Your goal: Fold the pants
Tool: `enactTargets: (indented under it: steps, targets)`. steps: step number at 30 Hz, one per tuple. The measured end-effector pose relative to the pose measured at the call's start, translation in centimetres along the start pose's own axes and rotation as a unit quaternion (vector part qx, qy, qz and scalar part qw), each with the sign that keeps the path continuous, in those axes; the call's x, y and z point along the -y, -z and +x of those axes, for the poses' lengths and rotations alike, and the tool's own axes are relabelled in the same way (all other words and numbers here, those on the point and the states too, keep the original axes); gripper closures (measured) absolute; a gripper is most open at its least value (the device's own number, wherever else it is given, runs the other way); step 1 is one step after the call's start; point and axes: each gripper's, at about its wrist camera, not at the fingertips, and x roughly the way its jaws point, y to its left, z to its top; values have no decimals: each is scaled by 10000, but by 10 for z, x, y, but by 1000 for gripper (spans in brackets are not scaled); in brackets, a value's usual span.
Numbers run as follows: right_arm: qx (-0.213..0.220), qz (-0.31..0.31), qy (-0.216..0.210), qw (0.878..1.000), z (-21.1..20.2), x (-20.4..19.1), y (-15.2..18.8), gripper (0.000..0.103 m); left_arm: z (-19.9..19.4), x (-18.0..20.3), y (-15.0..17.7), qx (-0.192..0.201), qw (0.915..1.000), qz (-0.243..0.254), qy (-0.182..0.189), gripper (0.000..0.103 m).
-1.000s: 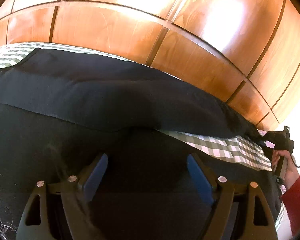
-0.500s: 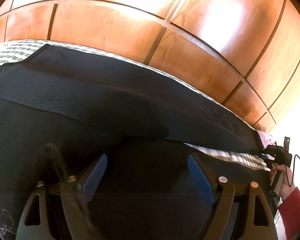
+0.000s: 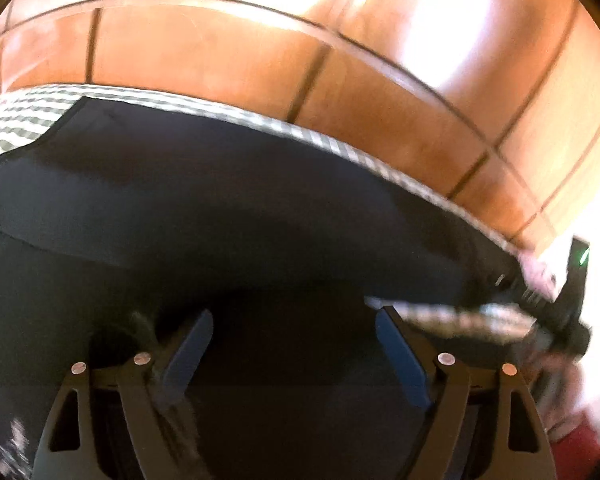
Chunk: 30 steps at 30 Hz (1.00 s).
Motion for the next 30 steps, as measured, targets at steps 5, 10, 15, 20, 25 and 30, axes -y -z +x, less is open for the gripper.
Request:
enactTargets:
  steps: [5, 10, 15, 20, 25, 30]
  targets:
    - [25, -90, 136, 9999, 10, 9, -3, 61, -18, -34, -43, 318, 9989, -342, -47, 19]
    - [53, -203, 230, 9995, 10, 3, -4, 58, -24, -76, -93, 660, 9952, -408, -604, 19]
    - [84, -294, 325, 9990, 10, -1, -5, 57, -7, -126, -138, 583, 9882, -380, -1364, 19]
    - [111, -212, 230, 9994, 9, 3, -4, 56, 20, -158, -162, 352, 9862, -197, -1605, 19]
    - [116, -250, 271, 9993, 10, 1, -4, 56, 43, -179, -174, 305, 9859, -91, -1645, 19]
    - [127, -265, 289, 9991, 10, 0, -3, 56, 68, -195, -172, 116, 9874, -76, -1576, 29]
